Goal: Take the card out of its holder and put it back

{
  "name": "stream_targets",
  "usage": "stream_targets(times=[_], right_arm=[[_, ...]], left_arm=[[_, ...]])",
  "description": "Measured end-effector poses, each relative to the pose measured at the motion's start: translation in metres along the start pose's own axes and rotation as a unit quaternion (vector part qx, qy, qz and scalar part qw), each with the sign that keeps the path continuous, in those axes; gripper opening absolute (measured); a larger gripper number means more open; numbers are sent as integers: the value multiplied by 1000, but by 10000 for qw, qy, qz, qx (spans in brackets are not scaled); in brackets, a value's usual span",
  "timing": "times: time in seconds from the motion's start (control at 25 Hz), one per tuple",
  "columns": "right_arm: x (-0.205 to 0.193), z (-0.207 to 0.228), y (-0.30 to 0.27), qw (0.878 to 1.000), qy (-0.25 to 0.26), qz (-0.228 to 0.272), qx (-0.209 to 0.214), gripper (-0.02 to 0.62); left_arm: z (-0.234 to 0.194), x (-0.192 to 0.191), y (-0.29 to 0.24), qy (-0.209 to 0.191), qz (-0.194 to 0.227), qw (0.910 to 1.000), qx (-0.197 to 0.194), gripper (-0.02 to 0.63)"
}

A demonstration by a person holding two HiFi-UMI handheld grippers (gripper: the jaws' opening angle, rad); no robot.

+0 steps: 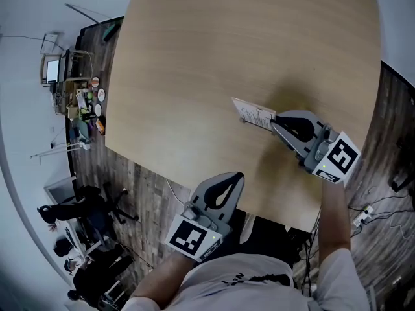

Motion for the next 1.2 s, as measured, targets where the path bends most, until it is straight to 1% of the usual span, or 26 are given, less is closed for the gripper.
stream_targets(times=[0.12, 0.2, 0.44, 0.6, 0.68, 0.76, 0.88, 1.04, 1.2], right_arm=[[-1, 0, 1, 10000, -42, 86, 10, 25], [0, -2, 1, 10000, 54, 53, -8, 25], [8, -6, 1, 9983, 436, -350, -139, 26], [10, -7, -1, 9973, 446, -518, -251, 26], [10, -10, 0, 9969, 457, -564, -298, 26], [11, -12, 2, 9965, 511, -588, -309, 25], [10, -11, 3, 9980, 363, -462, -229, 25], [8, -5, 2, 9998, 59, -46, -168, 25], [4, -4, 4, 9999, 29, 134, -105, 24]], left_arm=[[1, -3, 0, -13, -32, 10000, -30, 12], [-1, -4, 0, -17, -40, 10000, -39, 12], [-8, -3, 2, -6, 10, 10000, -51, 12], [-7, 6, -3, -36, 171, 9998, -110, 12], [-6, 5, -2, -43, 156, 9998, -139, 12], [-4, 7, -2, -48, 236, 9996, -178, 12], [-3, 15, -10, -59, 437, 9986, -277, 12], [-7, 19, -15, -57, 597, 9976, -344, 12], [-5, 15, -14, -41, 473, 9983, -350, 12]])
Point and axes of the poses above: the fingertips, and each gripper's own axes: y backward along the fingers, z to its right, x out of its top, the point moved 7 cm from there along y, backward along the fingers, and after that the axes turned 6 degrees about z, right-handed, at the moved point
